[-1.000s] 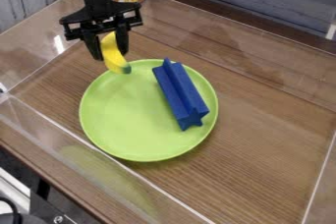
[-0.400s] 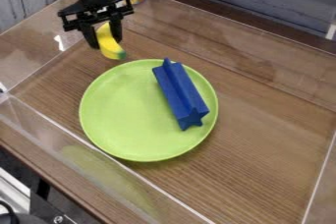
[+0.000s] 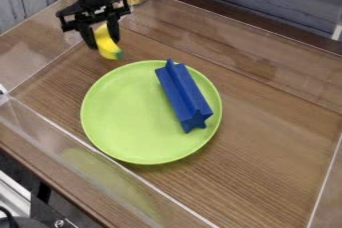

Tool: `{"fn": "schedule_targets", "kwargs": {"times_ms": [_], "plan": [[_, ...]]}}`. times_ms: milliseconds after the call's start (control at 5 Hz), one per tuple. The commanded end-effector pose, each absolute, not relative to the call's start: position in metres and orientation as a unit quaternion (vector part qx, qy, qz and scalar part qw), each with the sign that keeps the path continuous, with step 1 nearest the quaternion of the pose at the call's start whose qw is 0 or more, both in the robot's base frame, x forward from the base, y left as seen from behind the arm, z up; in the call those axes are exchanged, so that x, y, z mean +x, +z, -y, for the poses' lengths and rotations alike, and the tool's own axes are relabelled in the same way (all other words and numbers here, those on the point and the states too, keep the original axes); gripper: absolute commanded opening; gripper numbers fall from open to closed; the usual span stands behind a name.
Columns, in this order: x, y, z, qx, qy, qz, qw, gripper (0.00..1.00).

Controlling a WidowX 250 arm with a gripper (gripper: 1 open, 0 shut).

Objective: Remove the banana from inside the green plate and put it on the table

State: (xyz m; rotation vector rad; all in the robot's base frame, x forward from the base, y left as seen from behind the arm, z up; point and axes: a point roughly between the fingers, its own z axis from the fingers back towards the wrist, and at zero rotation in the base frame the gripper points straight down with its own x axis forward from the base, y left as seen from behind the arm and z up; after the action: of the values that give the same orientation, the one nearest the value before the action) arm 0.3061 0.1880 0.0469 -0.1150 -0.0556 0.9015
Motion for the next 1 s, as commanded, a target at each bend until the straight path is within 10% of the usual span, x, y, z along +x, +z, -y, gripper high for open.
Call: {"fn": "schedule_targets", "kwargs": {"times_ms": [0, 800], "plan": [[0.316, 0.061, -0.201, -0.051, 0.438, 0.058, 0.896, 1.00], [0.317, 0.098, -0.195, -0.079, 0.414, 0.048, 0.906, 1.00]]}}
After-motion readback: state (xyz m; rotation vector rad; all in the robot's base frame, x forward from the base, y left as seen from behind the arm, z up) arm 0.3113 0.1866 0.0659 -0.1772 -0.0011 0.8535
